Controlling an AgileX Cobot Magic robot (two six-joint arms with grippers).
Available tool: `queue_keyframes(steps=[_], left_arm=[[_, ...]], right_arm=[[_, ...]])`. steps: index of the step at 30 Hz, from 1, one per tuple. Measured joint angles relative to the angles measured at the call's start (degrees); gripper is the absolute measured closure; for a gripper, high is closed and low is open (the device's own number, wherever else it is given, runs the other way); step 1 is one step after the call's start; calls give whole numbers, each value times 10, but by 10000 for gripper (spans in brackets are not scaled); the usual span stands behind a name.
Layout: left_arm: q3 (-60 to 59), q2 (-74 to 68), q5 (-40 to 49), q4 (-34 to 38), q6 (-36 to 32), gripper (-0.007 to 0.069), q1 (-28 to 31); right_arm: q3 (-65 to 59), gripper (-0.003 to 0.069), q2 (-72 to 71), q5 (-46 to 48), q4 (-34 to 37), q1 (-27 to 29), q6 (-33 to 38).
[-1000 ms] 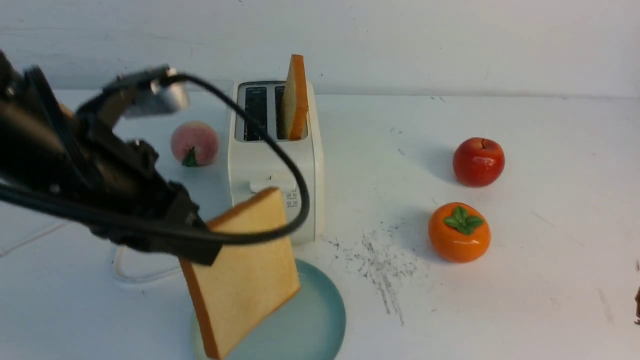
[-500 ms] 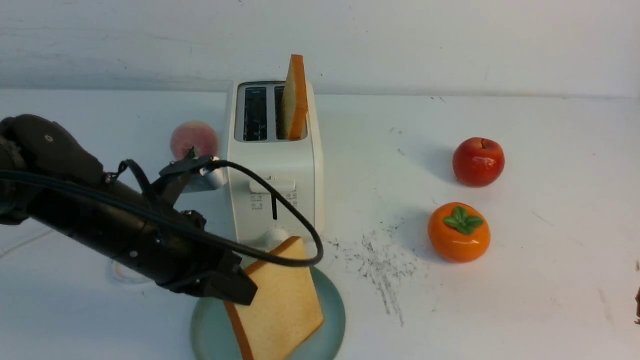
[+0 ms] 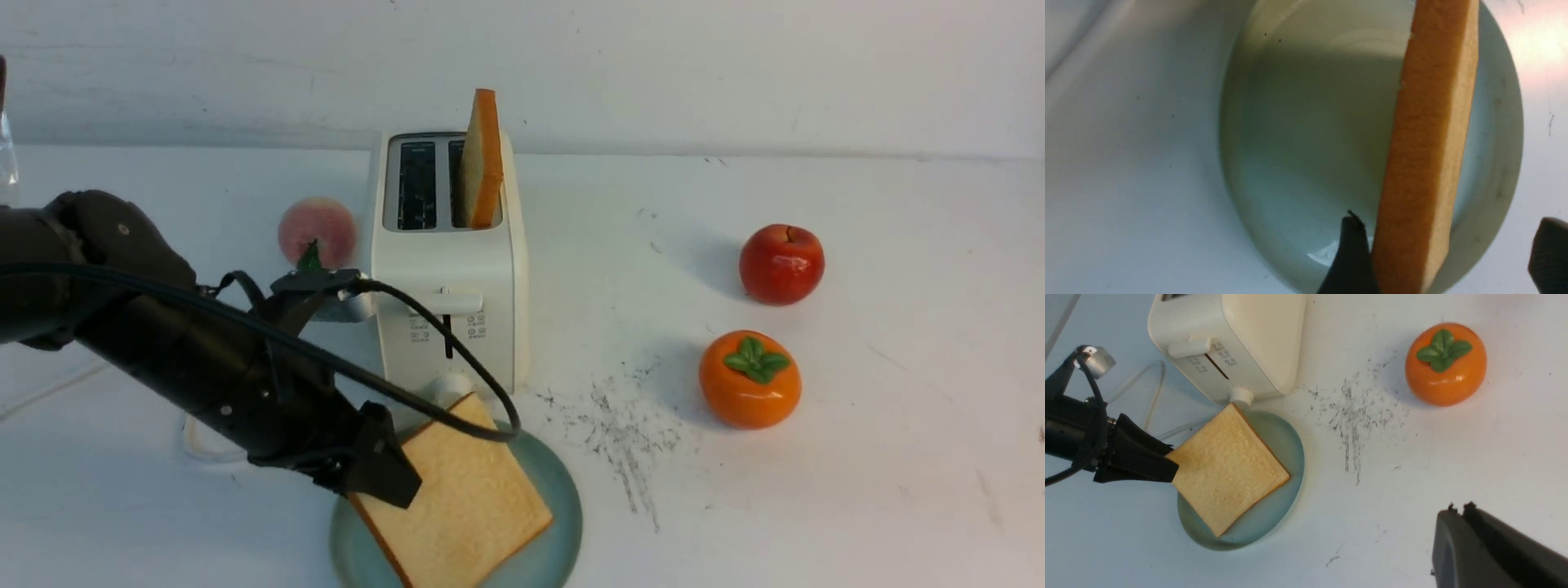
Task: Take toasted bread from bread machine on white table place on plate.
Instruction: 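Place the slice of bread on the plate with the left gripper, then grasp the toast slice in the toaster and pull it up out of the slot with the right gripper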
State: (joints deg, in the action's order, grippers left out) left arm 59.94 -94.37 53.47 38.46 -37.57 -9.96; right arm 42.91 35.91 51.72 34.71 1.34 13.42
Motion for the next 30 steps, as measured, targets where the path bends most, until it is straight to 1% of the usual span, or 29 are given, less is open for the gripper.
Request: queue_keyframes(steps=[1,2,4,5,7,8,9,11,12,13,14,15,17,18,20,21,23,25,27,30], left_arm=[[3,0,2,-4,4,66,0],[23,0,23,-38,39,53,0],[44,0,36,-64,70,51,0],[73,0,52,-105,117,64,0],[102,0,71,-147,171,96,0],[105,0,71,-147,171,101,0],[123,2,88,-173,209,141,0],[142,10,112,-197,239,216,0],[150,17,127,-205,248,269,0],[157,29,142,-212,253,360,0],[159,38,152,-218,257,434,0],[160,44,157,-221,261,482,0],[160,68,164,-224,273,619,0],[160,75,165,-225,276,637,0],[154,114,165,-227,297,638,0],[153,114,165,-227,298,638,0],[132,169,167,-227,308,638,0],[111,215,168,-227,312,638,0],[96,248,170,-227,315,638,0],[41,358,163,-228,333,638,0]], right_arm=[[2,633,1,0,0,0,2],[20,631,14,0,1,0,15],[35,631,28,0,1,0,23],[62,631,54,0,1,0,30],[86,628,89,0,1,0,35],[89,627,89,0,1,0,35],[108,625,119,1,3,0,35],[133,622,154,1,12,0,41],[146,621,174,1,20,-3,49],[161,619,197,0,30,-11,62],[174,617,216,-3,41,-22,72],[181,615,228,-6,49,-34,77],[209,611,273,-22,61,-74,87],[220,609,291,-27,62,-93,88],[255,601,346,-50,59,-148,87],[258,599,350,-53,58,-157,86],[298,579,407,-73,47,-204,82],[337,550,453,-90,38,-230,81],[357,522,476,-98,32,-244,81],[435,407,560,-135,17,-268,81]])
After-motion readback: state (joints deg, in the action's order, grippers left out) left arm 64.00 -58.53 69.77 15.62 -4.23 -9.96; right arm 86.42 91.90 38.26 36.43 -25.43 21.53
